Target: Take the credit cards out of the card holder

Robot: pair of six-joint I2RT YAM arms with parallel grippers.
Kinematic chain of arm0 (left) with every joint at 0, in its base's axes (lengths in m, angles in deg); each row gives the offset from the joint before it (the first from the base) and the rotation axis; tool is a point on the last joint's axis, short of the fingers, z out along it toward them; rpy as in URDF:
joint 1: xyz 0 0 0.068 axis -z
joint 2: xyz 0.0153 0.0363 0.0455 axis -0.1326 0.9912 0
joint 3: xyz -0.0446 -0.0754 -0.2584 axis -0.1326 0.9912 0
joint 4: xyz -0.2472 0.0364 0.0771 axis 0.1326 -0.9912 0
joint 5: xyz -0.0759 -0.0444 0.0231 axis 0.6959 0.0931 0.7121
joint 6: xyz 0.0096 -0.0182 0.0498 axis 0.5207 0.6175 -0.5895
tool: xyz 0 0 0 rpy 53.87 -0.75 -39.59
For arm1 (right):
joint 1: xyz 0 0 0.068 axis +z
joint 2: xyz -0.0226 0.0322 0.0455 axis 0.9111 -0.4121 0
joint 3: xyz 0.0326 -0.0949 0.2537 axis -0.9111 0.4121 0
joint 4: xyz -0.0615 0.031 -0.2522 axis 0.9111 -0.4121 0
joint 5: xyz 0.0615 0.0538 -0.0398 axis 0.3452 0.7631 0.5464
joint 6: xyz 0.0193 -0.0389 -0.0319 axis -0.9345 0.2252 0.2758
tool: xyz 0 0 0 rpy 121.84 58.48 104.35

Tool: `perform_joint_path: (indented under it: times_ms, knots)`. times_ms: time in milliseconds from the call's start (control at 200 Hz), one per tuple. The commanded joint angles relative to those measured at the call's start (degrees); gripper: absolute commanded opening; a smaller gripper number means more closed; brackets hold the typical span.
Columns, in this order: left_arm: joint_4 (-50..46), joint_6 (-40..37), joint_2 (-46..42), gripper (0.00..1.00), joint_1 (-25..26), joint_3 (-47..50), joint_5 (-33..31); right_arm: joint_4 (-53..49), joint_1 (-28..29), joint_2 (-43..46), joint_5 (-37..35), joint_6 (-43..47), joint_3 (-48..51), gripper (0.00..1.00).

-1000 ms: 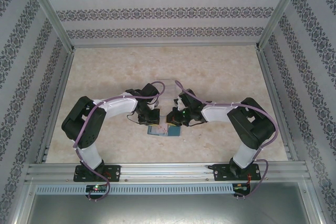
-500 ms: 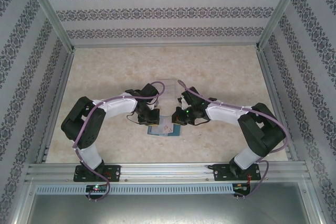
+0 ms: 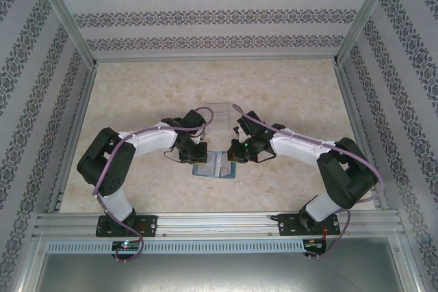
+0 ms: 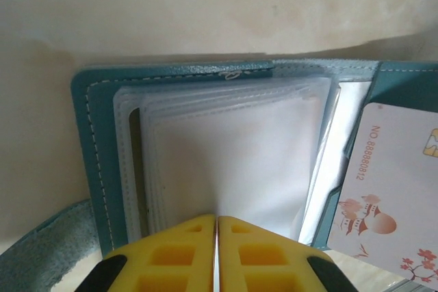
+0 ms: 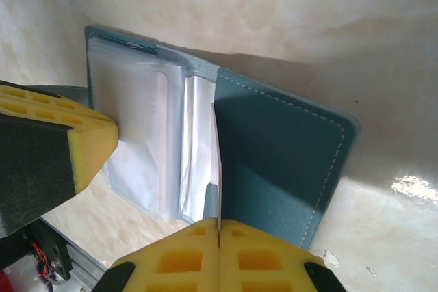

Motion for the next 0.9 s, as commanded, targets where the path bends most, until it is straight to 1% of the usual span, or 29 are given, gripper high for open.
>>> perform_joint_path:
  times_ms: [0,75,170,290,450,505,565,620,834,899]
  knots:
    - [-0.25,1.52,-2.87,0.1,-0.62,1.26,-0.44,-2.16,0.84,0.1,-1.91,1.46,-2.47,0.01]
    - [0.32,2.08,-4.1,0.11,-1.12,1.4,-0.14,-2.85,0.85,0.53,-2.13,2.23,-3.27,0.01]
    - [0.67,2.53,-5.75,0.12,-1.9,1.35,-0.1,-5.86,0.71,0.96,-2.53,5.41,-5.28,0.0]
    - [0.6,2.54,-7.83,0.13,-3.21,1.35,-0.11,-13.69,0.85,0.11,-3.91,14.29,-11.0,0.0]
    - [0.11,1.75,-9.46,0.14,-5.51,2.63,-0.6,-21.45,0.78,-0.52,-7.87,30.5,-17.23,0.0]
    - [0.27,1.35,-9.53,0.14,-6.44,3.27,-0.39,-24.65,0.75,-1.68,-8.7,38.27,-20.5,0.0]
    - [0.17,0.87,-9.4,0.14,-7.05,3.8,-0.26,-27.55,0.8,-3.12,-11.85,47.3,-23.56,0.0]
    - [0.16,0.37,-9.37,0.14,-7.45,4.13,-0.1,-30.27,0.47,-4.88,-13.46,53.59,-27.31,0.0]
    - [-0.11,-0.4,-9.68,0.14,-8.44,5.46,-0.3,-38.63,-0.6,-12.37,-15.53,74.15,-41.96,0.0]
    - [0.05,-0.36,-9.81,0.14,-8.59,6.01,-0.39,-40.54,-0.6,-14.61,-16.38,78.85,-45.8,0.0]
